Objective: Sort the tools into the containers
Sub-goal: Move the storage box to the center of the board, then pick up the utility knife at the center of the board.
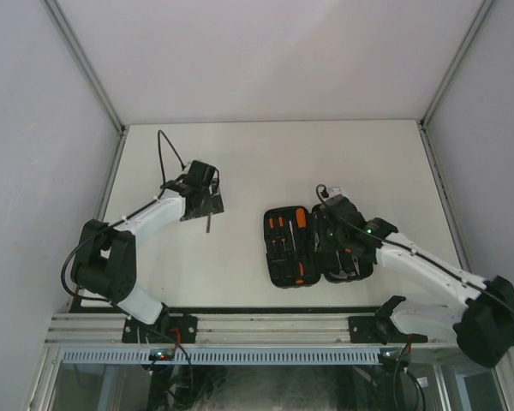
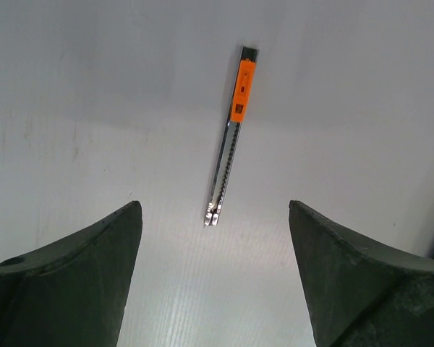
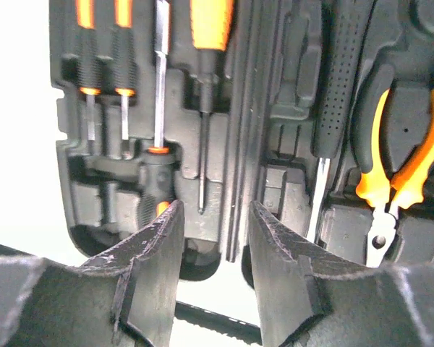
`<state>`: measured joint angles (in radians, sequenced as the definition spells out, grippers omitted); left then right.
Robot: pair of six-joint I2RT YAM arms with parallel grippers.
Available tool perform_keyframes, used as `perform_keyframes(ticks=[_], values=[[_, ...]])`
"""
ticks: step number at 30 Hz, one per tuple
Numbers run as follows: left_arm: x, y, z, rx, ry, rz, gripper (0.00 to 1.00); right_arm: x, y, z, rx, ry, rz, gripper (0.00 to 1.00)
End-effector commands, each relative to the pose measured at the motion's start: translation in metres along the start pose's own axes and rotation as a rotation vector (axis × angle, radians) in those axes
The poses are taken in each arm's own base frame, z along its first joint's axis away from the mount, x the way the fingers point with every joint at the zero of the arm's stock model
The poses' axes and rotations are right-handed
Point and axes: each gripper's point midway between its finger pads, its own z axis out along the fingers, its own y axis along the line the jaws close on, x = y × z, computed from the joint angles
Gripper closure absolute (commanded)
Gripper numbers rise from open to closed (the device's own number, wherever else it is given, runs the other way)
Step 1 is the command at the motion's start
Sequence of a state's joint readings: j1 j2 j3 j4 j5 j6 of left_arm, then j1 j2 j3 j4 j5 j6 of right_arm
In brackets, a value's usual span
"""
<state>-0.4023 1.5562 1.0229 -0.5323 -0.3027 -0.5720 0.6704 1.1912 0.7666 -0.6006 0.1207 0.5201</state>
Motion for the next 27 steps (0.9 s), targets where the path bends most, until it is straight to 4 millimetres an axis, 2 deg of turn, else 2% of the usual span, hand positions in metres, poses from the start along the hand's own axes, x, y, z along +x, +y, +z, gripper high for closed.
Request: perform_keyframes(ticks=[1,5,15,27], values=[[-0.042,-0.009,0.000,0.015,-0.082,-0.002,0.14,-0.022,0.014,-0.032,-0.102,-0.138,-0.001,0.60],[-0.045,-0.011,0.011,-0.005,-0.062,0.027,0.15,-0.015,0.011,-0.040,-0.120,-0.160,0.027,0.60],[-0.046,-0.017,0.042,-0.017,-0.004,0.054,0.30,0.000,0.005,-0.042,-0.113,-0.142,0.034,0.60],[-0.041,-0.021,0.067,-0.019,0.039,0.080,0.41,0.005,0.013,-0.039,-0.126,-0.127,0.020,0.60]])
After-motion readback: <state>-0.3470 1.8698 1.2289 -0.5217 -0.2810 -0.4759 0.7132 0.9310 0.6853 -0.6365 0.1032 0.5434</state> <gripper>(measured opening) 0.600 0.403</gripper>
